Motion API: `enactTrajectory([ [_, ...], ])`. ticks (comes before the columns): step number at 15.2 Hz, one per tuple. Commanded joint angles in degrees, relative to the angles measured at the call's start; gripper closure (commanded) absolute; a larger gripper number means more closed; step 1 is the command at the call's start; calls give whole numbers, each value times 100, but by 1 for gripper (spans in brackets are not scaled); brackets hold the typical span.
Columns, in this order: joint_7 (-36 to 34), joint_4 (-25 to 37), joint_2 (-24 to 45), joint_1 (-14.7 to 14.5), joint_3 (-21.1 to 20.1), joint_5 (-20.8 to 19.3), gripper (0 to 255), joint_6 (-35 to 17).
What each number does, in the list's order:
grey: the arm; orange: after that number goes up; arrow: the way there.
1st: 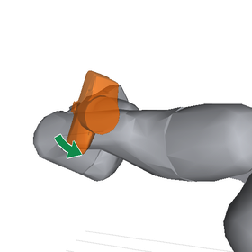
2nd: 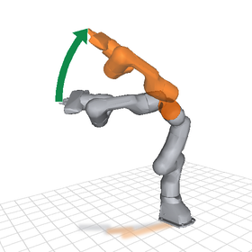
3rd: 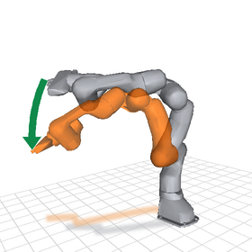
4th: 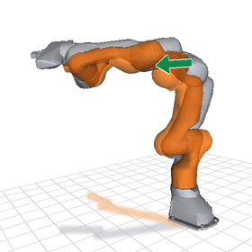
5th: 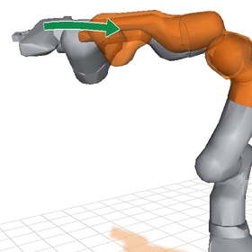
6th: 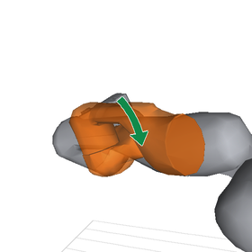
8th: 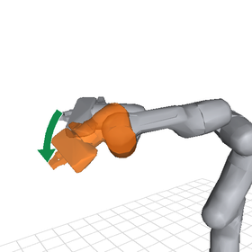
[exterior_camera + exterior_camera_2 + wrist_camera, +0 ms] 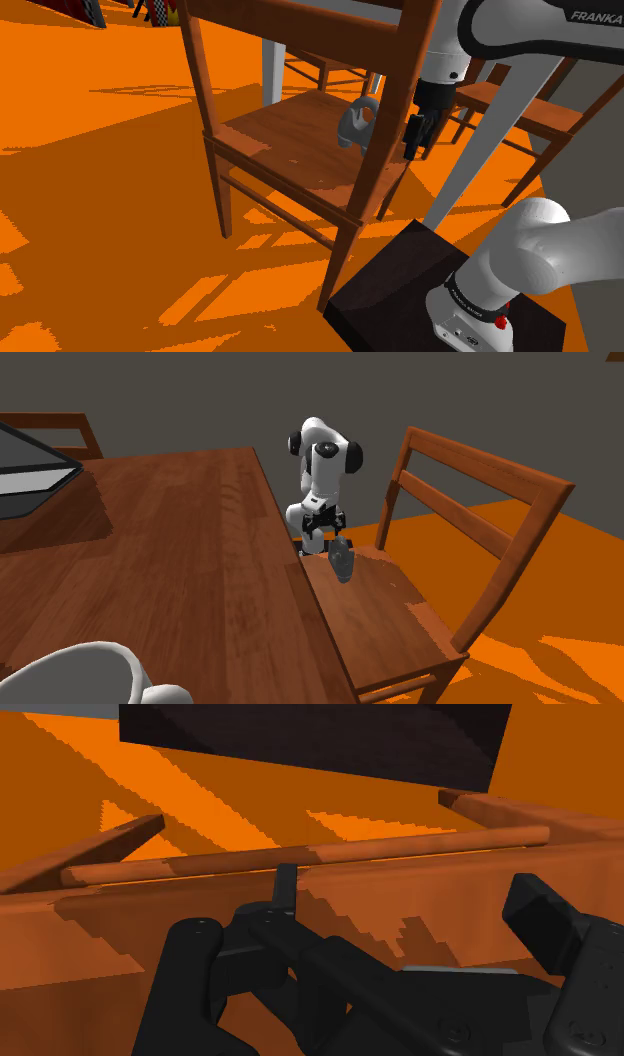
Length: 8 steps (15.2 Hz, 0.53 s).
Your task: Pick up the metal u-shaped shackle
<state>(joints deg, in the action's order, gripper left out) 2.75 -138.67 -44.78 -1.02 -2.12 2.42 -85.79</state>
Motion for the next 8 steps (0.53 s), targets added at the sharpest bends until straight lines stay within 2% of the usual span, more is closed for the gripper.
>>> enactTrajectory([
  [1, 0, 0, 0, 0, 0, 0, 0, 0],
  [8, -372, 1722, 1417, 20, -175, 158, 0, 232],
])
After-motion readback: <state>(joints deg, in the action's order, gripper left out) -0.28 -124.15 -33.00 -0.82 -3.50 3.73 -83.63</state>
